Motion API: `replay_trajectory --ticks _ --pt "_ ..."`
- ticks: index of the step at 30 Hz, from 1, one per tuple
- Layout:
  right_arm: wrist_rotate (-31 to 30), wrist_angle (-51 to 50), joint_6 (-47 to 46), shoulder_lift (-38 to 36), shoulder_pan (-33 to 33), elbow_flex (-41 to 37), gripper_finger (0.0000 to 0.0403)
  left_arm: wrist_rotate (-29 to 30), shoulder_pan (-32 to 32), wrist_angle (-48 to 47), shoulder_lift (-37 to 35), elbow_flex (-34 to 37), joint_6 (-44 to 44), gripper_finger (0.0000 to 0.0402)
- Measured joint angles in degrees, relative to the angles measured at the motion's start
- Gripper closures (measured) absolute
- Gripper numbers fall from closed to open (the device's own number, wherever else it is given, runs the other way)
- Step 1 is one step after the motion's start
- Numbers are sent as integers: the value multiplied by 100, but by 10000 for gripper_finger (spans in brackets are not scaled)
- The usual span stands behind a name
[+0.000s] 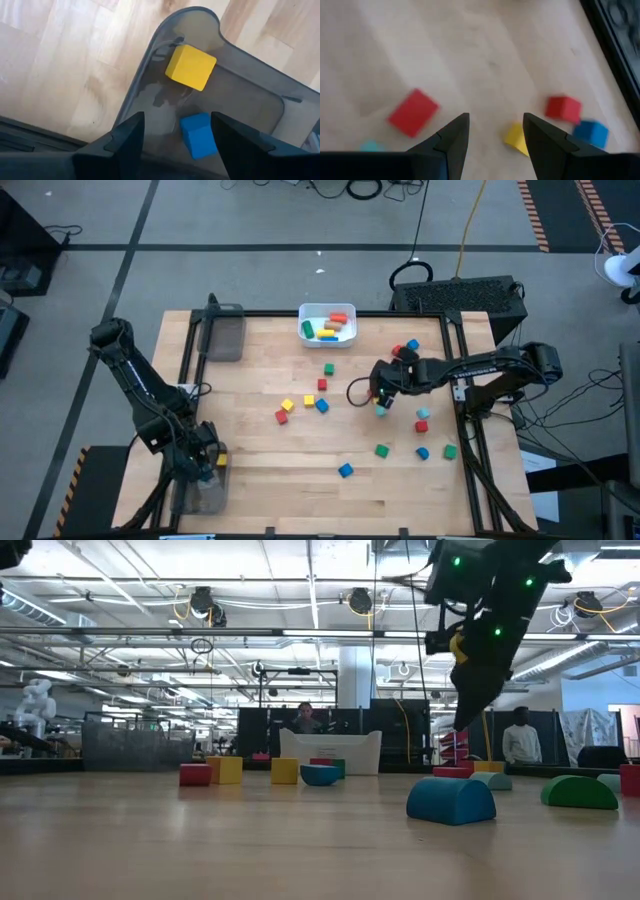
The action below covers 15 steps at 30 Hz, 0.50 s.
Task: Sort blocks by size
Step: Put the blue square block into the bottom black bin
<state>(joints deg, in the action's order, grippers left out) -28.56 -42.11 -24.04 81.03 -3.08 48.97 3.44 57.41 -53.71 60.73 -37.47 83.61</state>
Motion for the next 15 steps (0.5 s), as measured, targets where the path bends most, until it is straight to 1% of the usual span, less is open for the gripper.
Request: replay_trajectory --ticks 3,6,10,15 --pt "-24 -404 -342 0 -441 0 232 -7 -119 11 -10 -1 11 171" --pt "-55 -669 -423 0 -963 0 232 -105 -253 24 -20 -59 -4 171" --pt "-94 -690 -39 0 -1652 0 232 -325 -308 41 -22 -241 -36 171" --pt "-92 -625 668 0 -2546 0 232 -339 -306 44 -24 -560 -44 171"
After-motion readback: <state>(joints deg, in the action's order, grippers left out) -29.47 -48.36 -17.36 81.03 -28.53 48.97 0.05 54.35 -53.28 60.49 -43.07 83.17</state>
